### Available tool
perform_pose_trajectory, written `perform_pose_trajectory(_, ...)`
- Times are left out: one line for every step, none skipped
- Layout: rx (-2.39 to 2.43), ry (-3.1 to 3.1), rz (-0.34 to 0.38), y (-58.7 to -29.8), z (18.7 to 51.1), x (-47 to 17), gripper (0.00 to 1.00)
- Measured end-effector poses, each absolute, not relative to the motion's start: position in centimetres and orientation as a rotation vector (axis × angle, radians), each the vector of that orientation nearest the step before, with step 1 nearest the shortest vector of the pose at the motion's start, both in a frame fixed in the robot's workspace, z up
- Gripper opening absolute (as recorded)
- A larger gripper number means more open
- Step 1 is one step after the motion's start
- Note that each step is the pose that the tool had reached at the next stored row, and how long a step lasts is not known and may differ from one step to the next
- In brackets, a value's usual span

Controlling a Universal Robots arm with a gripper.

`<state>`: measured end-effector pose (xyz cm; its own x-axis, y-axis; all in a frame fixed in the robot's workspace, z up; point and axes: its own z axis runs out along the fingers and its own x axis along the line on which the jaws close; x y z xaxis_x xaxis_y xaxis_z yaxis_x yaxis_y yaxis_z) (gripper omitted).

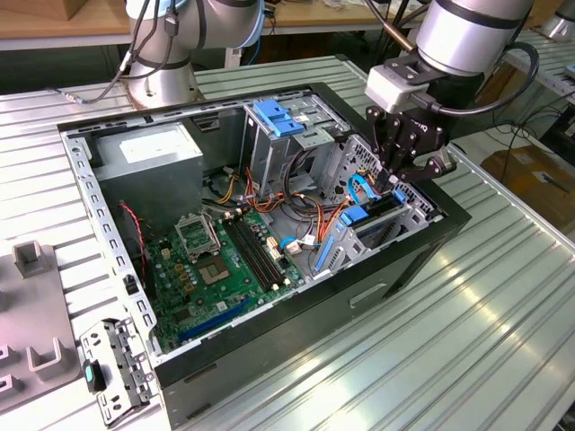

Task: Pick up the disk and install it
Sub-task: 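Insert the second disk wire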

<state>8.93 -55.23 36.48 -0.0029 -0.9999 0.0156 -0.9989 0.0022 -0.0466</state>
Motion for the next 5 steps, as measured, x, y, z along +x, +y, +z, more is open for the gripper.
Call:
perform_pose_trajectory(-2.203, 2.208, -0.069, -55.23, 36.48, 8.93, 0.11)
perform_pose_trajectory(-2.203, 2.208, -0.069, -55.23, 36.51, 8.93, 0.11)
perform_pose_trajectory(-2.203, 2.208, -0.069, -55.23, 36.54, 8.93, 0.11)
perform_pose_trajectory(-2.203, 2.208, -0.069, -55.23, 36.54, 8.93, 0.11)
perform_pose_trajectory(-2.203, 2.208, -0.069, -55.23, 36.54, 8.93, 0.11)
